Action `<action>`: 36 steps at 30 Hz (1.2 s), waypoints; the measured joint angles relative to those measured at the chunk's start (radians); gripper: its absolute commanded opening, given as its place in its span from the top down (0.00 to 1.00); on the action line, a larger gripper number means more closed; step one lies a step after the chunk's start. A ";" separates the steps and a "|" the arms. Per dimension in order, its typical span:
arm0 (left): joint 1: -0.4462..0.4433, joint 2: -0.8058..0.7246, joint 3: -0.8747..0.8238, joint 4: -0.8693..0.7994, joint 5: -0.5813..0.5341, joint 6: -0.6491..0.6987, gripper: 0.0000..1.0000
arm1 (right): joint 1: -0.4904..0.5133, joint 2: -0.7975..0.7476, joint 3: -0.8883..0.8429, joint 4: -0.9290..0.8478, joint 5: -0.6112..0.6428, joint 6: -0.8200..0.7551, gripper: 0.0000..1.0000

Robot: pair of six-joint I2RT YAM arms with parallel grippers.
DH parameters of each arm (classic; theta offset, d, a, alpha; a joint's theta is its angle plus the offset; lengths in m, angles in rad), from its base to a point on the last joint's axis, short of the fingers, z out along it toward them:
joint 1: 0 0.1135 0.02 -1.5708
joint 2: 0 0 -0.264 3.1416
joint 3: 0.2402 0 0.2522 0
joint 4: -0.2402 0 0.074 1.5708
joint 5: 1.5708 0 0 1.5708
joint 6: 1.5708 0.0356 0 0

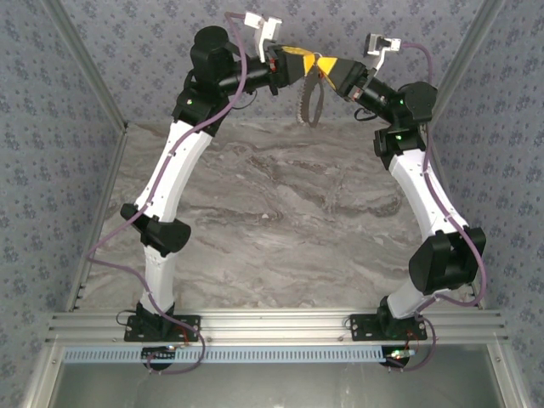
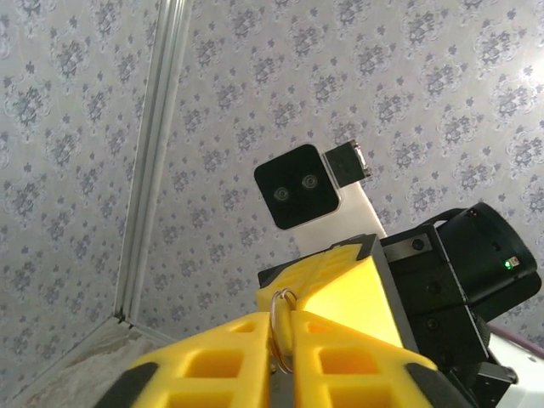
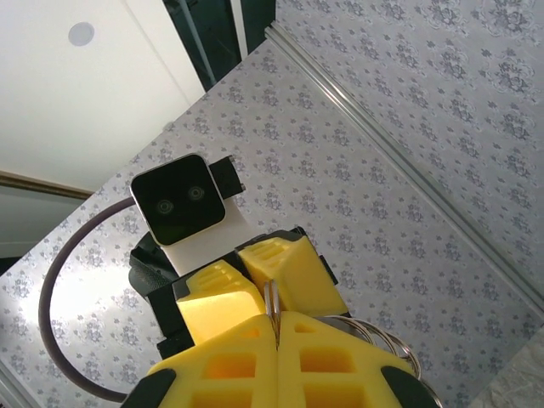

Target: Put the keys on the keyring

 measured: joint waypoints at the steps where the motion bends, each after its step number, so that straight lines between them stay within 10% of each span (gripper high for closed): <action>1: 0.000 0.000 0.000 -0.014 -0.006 0.011 0.76 | -0.003 0.000 0.000 -0.011 0.000 -0.004 1.00; 20: 0.066 -0.001 0.083 -0.312 -0.039 0.214 0.50 | -0.063 -0.085 0.019 -0.591 -0.072 -0.457 1.00; 36: 0.158 -0.014 0.100 -0.452 0.177 0.278 0.44 | -0.012 -0.086 0.036 -0.789 -0.164 -0.651 1.00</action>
